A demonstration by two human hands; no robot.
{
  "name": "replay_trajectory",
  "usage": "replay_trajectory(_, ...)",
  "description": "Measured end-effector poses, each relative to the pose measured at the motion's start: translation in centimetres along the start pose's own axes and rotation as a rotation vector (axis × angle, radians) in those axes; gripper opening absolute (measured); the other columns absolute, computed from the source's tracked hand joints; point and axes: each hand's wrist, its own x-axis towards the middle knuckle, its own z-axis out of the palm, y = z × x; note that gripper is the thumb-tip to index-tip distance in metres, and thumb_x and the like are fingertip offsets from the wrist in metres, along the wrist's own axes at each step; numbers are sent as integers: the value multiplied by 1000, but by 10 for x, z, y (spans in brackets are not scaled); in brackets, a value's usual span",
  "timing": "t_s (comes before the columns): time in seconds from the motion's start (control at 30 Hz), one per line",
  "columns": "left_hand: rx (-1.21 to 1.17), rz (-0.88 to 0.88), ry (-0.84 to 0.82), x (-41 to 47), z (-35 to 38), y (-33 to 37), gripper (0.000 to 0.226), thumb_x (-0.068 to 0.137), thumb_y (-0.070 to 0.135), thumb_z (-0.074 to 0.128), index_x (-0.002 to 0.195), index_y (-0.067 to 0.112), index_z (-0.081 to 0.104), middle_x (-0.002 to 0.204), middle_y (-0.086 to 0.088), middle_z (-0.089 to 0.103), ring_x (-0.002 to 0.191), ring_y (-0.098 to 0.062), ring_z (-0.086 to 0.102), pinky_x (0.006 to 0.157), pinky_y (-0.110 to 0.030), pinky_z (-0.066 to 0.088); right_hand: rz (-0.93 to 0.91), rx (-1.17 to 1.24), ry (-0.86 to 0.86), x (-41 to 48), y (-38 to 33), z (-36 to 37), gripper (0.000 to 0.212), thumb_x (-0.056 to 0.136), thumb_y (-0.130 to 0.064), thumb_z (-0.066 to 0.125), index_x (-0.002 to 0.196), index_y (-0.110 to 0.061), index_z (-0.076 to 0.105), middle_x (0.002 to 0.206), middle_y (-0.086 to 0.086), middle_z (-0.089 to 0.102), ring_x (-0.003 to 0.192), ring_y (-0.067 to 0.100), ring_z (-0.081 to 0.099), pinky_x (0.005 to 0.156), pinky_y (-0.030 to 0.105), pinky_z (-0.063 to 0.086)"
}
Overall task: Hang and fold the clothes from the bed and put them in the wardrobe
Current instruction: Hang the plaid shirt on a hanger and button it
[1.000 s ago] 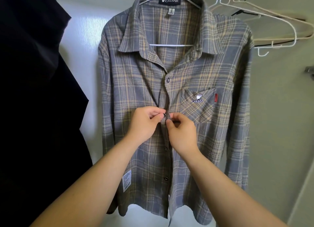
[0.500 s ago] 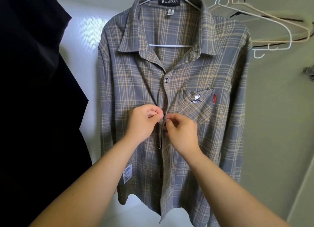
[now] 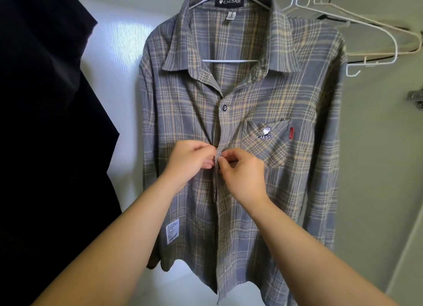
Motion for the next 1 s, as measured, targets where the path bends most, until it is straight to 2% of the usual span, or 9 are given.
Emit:
replay_trajectory(0.1, 92, 48, 9, 2, 2, -2, 19, 84, 34, 82, 82, 16, 79, 73, -6, 76, 70, -18, 75, 68, -29, 62, -36, -19, -7, -1, -4, 0, 4, 91, -21, 71, 89, -20, 73, 74, -13, 70, 68, 3, 65, 68, 19, 53)
replay_trajectory(0.27, 121, 41, 73, 9, 4, -9, 16, 87, 30, 79, 86, 14, 74, 70, -7, 75, 69, -25, 75, 71, -41, 64, -27, -9, -2, -2, -5, 1, 1, 90, -20, 73, 89, -20, 72, 71, -15, 67, 69, 4, 64, 65, 14, 49)
replay_trajectory(0.43, 102, 30, 88, 12, 4, -10, 14, 89, 21, 78, 91, 15, 66, 66, -5, 74, 58, -16, 71, 57, -28, 58, -14, -23, -14, -3, -4, 2, 3, 90, -24, 73, 89, -22, 72, 71, -16, 66, 71, 2, 63, 65, 7, 44)
replay_trajectory(0.53, 81, 21, 81, 12, 4, -10, 13, 90, 19, 77, 92, 14, 65, 63, -2, 73, 55, -11, 67, 55, -22, 55, 1, -11, -7, -2, -5, 1, 3, 90, -24, 74, 89, -22, 72, 71, -16, 66, 74, 0, 63, 66, 4, 42)
replay_trajectory(0.63, 70, 24, 73, 13, 4, -10, 13, 91, 18, 76, 93, 13, 64, 65, -2, 73, 58, -13, 69, 56, -23, 56, 28, 19, -15, -3, -8, 0, 7, 91, -28, 71, 86, -23, 72, 70, -15, 68, 71, 1, 65, 67, 9, 46)
replay_trajectory(0.8, 60, 22, 73, 15, 4, -13, 15, 90, 19, 77, 93, 14, 63, 64, -1, 72, 56, -10, 67, 58, -25, 55, 147, 100, -47, 0, -10, -2, 17, 97, -31, 64, 85, -24, 74, 70, -9, 72, 70, 7, 70, 75, 33, 58)
replay_trajectory(1.0, 63, 23, 68, 16, 4, -16, 17, 90, 22, 78, 94, 15, 63, 70, 0, 75, 58, -12, 69, 60, -28, 57, 229, 112, -59, 4, -13, 0, 19, 96, -29, 62, 81, -20, 70, 67, -3, 72, 66, 14, 71, 73, 39, 58)
